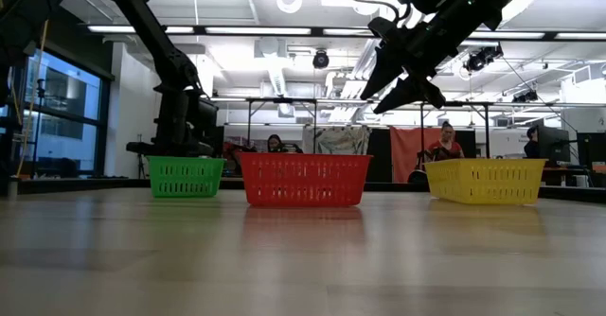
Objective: Sort Halloween decoration
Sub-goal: Put the black spider toy into the yellow bin
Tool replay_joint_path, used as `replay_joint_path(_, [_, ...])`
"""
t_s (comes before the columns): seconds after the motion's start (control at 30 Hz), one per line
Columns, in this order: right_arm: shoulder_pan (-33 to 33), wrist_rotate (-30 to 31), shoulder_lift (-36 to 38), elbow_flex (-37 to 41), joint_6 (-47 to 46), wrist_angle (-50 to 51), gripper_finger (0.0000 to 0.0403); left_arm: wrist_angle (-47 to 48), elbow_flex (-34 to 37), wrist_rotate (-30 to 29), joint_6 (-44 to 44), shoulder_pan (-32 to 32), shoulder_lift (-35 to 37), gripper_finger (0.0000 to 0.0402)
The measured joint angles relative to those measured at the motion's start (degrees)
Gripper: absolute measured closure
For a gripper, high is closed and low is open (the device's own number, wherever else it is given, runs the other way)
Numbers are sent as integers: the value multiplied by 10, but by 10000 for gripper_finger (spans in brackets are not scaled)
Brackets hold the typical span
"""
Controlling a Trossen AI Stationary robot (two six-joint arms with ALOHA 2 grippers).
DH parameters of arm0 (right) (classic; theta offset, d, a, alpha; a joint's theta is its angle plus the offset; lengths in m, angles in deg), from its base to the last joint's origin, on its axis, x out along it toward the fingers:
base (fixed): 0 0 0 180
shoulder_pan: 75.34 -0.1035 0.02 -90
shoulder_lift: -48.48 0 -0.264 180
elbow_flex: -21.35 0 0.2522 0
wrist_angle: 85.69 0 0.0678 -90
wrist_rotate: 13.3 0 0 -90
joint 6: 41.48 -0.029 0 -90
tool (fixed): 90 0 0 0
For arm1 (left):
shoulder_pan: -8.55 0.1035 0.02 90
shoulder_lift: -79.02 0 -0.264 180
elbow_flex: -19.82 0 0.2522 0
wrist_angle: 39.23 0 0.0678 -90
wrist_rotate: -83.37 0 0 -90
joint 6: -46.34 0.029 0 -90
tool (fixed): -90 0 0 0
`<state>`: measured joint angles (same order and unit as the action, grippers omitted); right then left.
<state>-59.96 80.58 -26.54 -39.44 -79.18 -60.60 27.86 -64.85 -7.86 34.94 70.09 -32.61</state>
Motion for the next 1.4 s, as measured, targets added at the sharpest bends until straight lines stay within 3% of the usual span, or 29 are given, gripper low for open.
replay_joint_path(0.47, [0,0,0,0,2,0,226,1,-3,3,4,0,0,401])
replay_joint_path(0.83, [0,0,0,0,0,0,226,72,-68,3,32,-11,7,401])
replay_joint_path(1.1, [0,0,0,0,-15,0,226,62,27,5,9,-54,56,401])
replay_joint_path(1.4, [0,17,0,0,-19,0,226,-23,116,-53,-95,-88,203,401])
